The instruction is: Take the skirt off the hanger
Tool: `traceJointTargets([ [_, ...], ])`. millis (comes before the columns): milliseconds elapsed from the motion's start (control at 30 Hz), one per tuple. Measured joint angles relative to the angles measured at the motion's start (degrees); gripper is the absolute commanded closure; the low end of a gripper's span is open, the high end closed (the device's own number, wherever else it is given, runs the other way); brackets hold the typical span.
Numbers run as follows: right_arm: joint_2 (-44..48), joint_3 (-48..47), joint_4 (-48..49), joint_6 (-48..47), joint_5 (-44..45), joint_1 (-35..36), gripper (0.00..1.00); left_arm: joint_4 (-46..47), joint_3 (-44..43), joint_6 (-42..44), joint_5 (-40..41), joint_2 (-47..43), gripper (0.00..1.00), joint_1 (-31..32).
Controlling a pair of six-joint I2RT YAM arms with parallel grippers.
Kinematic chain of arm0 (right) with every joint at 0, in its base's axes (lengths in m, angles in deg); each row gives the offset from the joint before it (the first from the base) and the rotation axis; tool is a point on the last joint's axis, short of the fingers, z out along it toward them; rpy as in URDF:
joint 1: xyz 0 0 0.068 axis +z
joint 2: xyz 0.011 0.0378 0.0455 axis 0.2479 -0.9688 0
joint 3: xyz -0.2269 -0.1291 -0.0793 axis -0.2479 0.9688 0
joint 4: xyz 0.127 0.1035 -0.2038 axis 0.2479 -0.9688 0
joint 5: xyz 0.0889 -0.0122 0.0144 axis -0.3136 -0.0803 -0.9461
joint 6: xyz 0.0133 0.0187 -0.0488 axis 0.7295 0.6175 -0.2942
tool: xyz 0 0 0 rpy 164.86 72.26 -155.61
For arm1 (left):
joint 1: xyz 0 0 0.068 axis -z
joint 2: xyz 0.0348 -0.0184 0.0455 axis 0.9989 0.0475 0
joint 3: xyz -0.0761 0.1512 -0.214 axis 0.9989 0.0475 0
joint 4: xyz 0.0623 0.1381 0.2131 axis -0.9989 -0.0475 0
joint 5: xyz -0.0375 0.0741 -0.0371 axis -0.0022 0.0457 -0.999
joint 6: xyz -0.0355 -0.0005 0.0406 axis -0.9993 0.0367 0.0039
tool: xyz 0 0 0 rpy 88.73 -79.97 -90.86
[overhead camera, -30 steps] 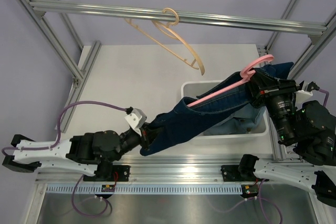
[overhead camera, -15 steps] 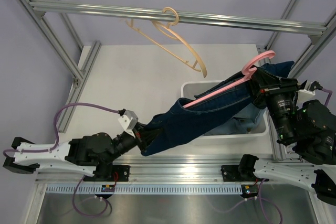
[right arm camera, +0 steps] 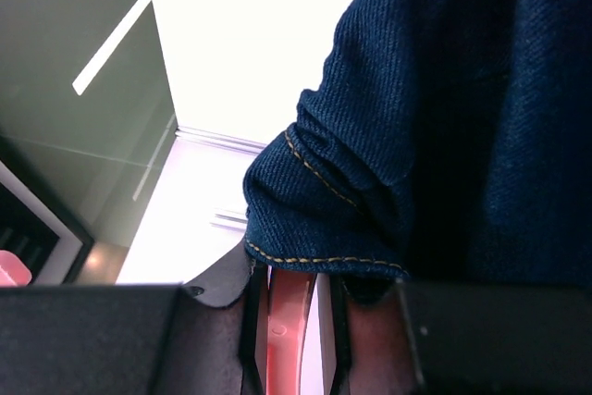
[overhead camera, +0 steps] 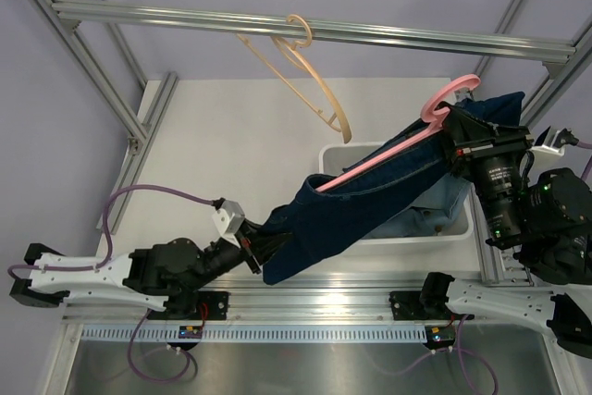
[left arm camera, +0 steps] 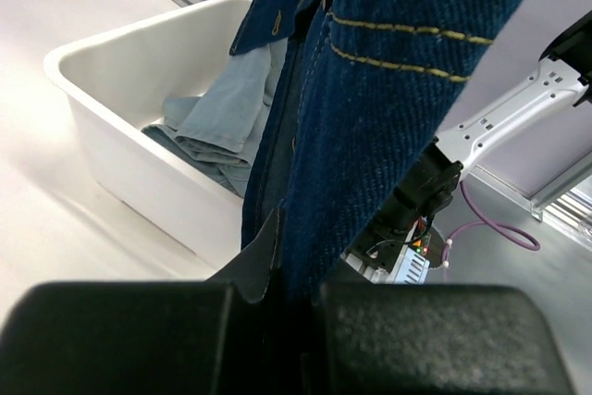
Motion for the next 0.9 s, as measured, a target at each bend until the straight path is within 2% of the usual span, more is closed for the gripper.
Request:
traceJointTargets([
  [300,-1.7,-0.9,2.6,-5.2,1.1,0.2,1.0,2.6,2.3,-1.0,-0.1,-1.1,1.0,0.0],
  [500,-1.9,-1.4,-0.1,-6.1,0.9,0.8,1.0,3.1,5.0,-2.0,-0.4,-3.3,1.0,0.0],
  [633,-5.0,-9.3,-6.2,-4.9,0.4,0.8,1.0,-3.7,-4.2,-1.3,-0.7,3.0,0.98,-0.1],
  [700,-4.9,-11.4,-6.5,-4.3,0.7,0.4,1.0,-7.8,-11.6,-0.4,-1.0,7.8,0.9,-0.1],
  [733,-4.2,-11.7,-6.4,-4.3,0.7,0.1,1.0,-9.5,-15.2,0.2,-1.7,10.2,0.72,-0.1],
  [833,-2.8,-13.3,-7.8,-6.2,2.8,-1.3,1.0,-13.7,-21.7,1.7,-3.5,14.6,0.47,0.1],
  [900,-2.8,-15.9,-9.0,-9.4,3.5,-2.0,1.0,-15.3,-22.5,2.1,-4.3,16.0,0.41,0.4],
])
